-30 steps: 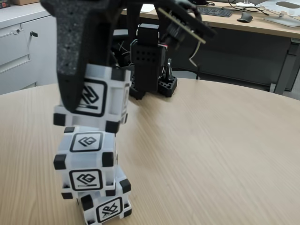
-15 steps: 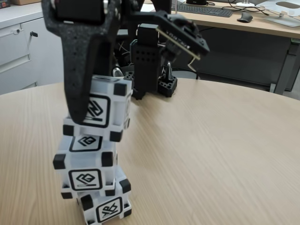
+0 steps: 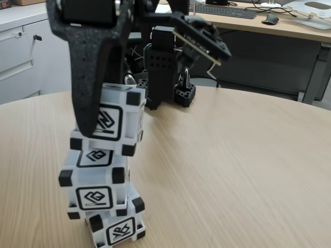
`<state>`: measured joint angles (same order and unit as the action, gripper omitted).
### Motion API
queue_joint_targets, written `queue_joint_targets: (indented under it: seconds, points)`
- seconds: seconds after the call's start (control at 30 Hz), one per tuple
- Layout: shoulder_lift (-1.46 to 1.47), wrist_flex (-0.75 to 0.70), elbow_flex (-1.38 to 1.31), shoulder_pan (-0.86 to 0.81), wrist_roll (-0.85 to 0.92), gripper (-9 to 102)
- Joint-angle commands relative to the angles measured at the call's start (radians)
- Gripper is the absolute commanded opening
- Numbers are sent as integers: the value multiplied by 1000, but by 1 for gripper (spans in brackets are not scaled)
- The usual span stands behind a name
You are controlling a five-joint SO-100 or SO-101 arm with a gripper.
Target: Stack cubes from left to right.
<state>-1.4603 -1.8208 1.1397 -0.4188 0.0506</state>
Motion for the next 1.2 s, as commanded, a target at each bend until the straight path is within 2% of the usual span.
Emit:
queue_joint_targets:
  seconds: [0.0, 0.23, 0.53, 0.67, 1.03, 1.1, 1.17]
  points:
    - [-23, -17, -14, -6, -3, 14]
    - [-25, -17, -2, 5, 2, 35]
    - [-29, -17, 0, 8, -6, 45]
    - [-44, -17, 2, 23, 23, 47]
    - [-71, -17, 35, 238, -15, 48]
    - [-81, -17, 58, 281, -26, 46]
    - [-83, -17, 80, 337, -43, 38]
